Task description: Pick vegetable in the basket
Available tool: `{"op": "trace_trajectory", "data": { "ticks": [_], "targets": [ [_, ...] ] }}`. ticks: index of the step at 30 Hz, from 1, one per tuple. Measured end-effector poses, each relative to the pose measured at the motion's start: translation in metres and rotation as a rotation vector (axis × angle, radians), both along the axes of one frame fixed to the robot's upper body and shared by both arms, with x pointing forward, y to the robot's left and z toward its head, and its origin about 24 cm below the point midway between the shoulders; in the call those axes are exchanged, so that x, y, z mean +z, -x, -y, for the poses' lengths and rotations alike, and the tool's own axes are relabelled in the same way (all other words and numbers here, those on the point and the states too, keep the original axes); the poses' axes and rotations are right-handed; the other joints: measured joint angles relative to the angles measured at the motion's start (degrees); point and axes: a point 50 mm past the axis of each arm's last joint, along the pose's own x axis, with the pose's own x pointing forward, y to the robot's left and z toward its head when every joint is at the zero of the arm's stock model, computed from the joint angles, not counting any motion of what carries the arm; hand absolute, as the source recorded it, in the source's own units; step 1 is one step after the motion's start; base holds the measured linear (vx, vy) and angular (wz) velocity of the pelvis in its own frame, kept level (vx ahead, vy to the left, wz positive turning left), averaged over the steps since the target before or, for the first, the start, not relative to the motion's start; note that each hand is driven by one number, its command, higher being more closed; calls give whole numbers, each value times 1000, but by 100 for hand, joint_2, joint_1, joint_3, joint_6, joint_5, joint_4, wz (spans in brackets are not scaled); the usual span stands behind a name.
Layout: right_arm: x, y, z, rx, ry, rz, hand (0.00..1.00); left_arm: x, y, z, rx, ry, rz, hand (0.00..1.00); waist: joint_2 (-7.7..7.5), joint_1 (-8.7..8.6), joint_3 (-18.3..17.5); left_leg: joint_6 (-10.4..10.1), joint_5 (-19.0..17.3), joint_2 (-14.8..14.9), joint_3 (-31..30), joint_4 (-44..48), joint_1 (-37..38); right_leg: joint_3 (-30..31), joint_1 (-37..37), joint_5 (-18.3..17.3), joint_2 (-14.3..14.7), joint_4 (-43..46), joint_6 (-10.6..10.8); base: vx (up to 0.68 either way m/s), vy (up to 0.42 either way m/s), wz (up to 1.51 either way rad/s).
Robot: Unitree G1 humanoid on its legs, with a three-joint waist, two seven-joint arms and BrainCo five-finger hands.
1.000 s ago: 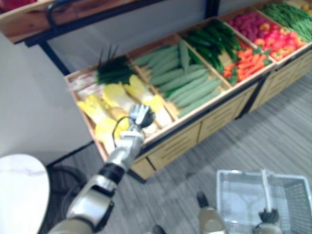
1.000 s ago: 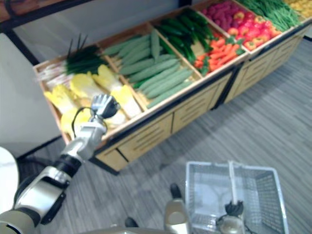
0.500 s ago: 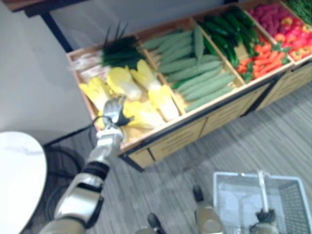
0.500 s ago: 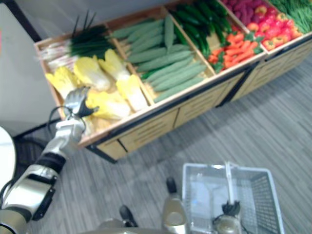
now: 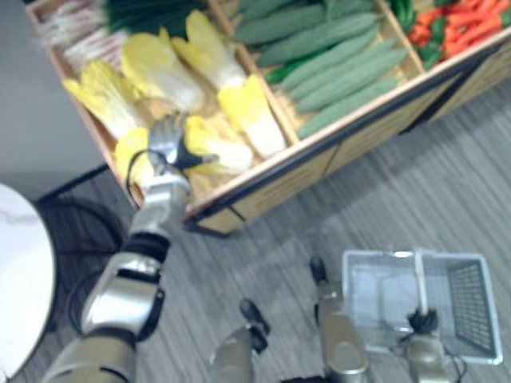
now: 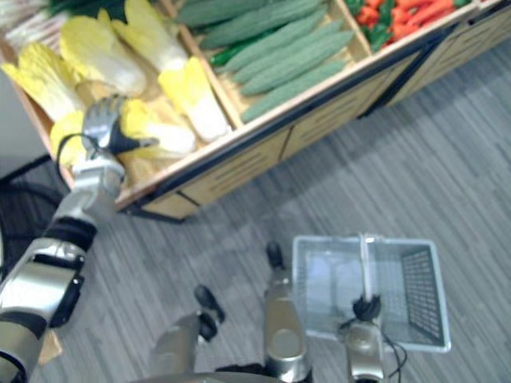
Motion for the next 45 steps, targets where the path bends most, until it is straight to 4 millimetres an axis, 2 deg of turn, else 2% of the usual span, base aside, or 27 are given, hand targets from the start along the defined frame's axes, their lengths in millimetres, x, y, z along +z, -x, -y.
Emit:
{"op": "trace_trajectory", "data": {
  "ticks": [3,4,10,18,21,28,34,38,41,45],
  "targets": [
    [3,-6,-5,26,6,24,100,2,1,-5,26,15,15,0,9,2,38,-3,-2,17,9,16,-74,14,-52,22,17,-42,-8,10,-7,-1],
    [4,-7,-5,29,7,27,100,2,0,-5,29,16,14,100,12,2,40,-4,-3,19,7,20,-88,14,-57,25,18,-51,-8,0,0,0],
    [11,-21,-8,59,23,64,100,11,-4,-2,28,28,37,100,21,82,75,9,-17,36,133,98,-351,141,-349,112,8,-69,-2,-7,-14,-6],
    [13,-22,-7,70,34,70,100,15,-8,9,-15,39,37,100,62,114,97,-9,-127,157,181,274,-350,150,-304,109,36,-67,-2,7,-17,-5],
    [12,-20,-6,66,35,67,100,12,-9,17,-46,10,18,100,114,108,126,-6,-125,156,130,272,-257,101,-178,118,24,-64,8,28,-8,8],
    [12,-19,-6,64,28,65,100,4,-10,26,-79,-26,-28,100,120,55,126,-2,-123,127,-42,260,-87,-43,117,116,9,-135,9,15,-7,10],
    [10,-14,-4,55,25,54,100,-2,-10,31,-99,-50,-64,100,173,-8,104,3,-118,83,-122,154,210,-144,488,116,-27,-270,9,10,-1,4],
    [6,-7,-2,52,22,33,100,3,-9,34,-114,-50,-39,100,206,8,86,-2,-69,22,-175,31,461,-207,742,109,-33,-313,2,29,8,8],
    [5,-4,-1,50,24,22,100,1,-7,36,-125,-51,-34,100,280,11,20,-1,-67,-2,-178,-31,595,-221,884,109,-45,-368,2,0,0,0],
    [1,8,5,37,29,-9,100,-7,-4,33,-121,-46,-49,100,410,9,-239,-11,-37,-20,-162,-141,750,-219,1000,106,-41,-398,1,1,-2,-1]
  ]
}}
